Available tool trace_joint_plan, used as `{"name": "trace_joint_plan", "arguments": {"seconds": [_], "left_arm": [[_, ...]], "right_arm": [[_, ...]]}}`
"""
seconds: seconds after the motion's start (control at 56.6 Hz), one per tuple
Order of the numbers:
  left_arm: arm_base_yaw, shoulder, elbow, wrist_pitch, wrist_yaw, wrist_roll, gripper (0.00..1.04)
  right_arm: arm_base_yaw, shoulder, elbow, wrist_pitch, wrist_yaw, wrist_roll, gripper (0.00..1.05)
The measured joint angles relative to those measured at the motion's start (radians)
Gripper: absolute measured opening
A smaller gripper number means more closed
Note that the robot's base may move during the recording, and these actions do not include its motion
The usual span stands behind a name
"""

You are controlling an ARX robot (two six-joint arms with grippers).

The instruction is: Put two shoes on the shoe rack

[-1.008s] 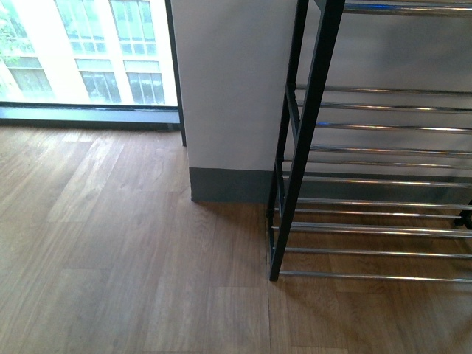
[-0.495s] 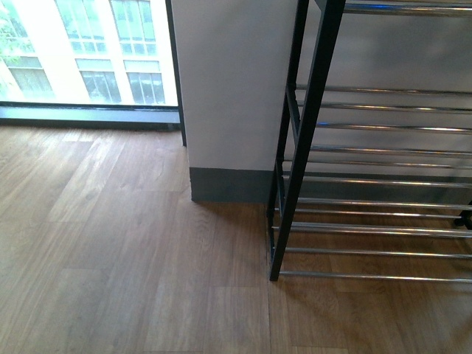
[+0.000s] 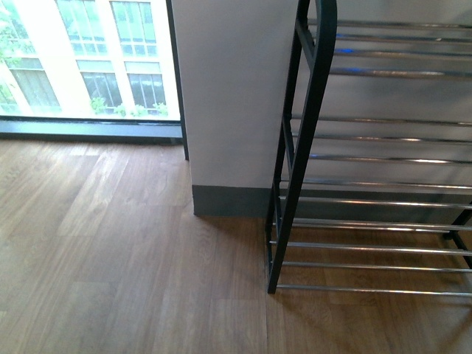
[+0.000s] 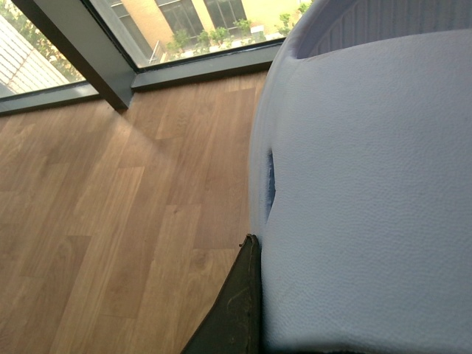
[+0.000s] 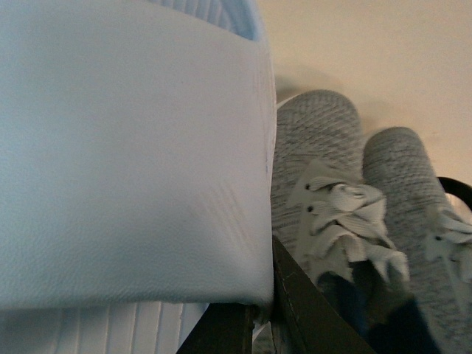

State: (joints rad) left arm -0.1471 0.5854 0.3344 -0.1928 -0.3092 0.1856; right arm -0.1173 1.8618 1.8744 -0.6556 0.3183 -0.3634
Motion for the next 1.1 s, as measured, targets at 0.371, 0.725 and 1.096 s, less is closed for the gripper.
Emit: {"name": "trace_joint_plan", "arguments": {"seconds": [0.371,0.725,1.096], "left_arm": [[0.000,0.000,0.001,0.000,0.000,0.000,0.02],[0.000,0.000,0.001,0.000,-0.002,0.000,0.02],[0.000,0.000,0.001,0.000,-0.002,0.000,0.02]], "right_arm": [[0.010,-0.027,-0.085,0.000,-0.055,0.047,0.01],[0.032,-0.041,-0.266,0.100,-0.007,0.082,0.01],[0.047,0.018,-0.267,0.130,0.034,0.122,0.01]]}}
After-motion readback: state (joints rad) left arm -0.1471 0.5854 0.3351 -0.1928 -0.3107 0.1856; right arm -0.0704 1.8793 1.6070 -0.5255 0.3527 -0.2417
